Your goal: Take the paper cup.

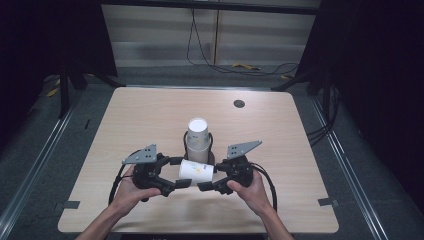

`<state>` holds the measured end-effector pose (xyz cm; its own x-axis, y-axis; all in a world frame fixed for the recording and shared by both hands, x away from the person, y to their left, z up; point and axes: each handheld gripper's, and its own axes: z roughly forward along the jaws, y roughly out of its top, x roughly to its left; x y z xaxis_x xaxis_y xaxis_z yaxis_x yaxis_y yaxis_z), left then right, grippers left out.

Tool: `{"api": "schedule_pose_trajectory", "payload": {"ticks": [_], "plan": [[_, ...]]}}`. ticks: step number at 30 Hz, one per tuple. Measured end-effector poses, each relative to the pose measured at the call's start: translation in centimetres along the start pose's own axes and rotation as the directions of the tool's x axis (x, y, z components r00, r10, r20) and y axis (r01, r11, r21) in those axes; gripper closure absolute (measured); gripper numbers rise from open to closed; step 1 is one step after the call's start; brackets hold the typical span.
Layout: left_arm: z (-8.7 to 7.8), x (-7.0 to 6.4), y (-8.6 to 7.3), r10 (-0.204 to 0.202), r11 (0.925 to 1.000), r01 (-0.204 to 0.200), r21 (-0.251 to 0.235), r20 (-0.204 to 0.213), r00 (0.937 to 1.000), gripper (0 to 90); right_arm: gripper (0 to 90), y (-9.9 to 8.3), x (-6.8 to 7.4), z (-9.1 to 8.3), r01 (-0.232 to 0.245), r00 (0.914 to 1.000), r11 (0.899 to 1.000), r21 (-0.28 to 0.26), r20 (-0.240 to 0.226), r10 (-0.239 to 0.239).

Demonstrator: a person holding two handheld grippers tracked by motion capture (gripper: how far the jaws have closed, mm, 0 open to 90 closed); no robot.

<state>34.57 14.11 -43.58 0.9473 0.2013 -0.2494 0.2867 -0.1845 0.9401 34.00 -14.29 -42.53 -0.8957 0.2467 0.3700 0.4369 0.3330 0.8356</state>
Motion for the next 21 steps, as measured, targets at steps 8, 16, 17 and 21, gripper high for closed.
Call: {"api": "schedule_pose_trajectory", "payload": {"ticks": [8, 16, 17, 21], "plan": [[0.24, -0.08, -0.02, 0.004, 1.0000, -0.004, -0.007, 0.015, 0.9999, 20.7, 35.9, 0.02, 0.00, -0.09, 0.002, 0.9999, 1.000, -0.020, -0.012, -0.002], [0.29, 0.07, -0.01, -0.011, 0.9998, 0.012, -0.016, 0.036, 0.9993, 20.4, 35.9, 0.06, 0.04, -0.12, 0.004, 0.9998, 1.000, -0.025, -0.018, -0.005], [0.34, 0.08, -0.03, -0.012, 0.9998, 0.013, -0.016, 0.037, 0.9993, 20.4, 35.9, 0.06, 0.05, -0.10, 0.005, 0.9998, 1.000, -0.025, -0.019, -0.006], [0.51, 0.05, -0.14, -0.018, 0.9997, 0.018, -0.013, 0.049, 0.9986, 20.0, 35.9, 0.04, 0.10, -0.01, 0.007, 0.9997, 1.000, -0.017, -0.023, -0.007]]}}
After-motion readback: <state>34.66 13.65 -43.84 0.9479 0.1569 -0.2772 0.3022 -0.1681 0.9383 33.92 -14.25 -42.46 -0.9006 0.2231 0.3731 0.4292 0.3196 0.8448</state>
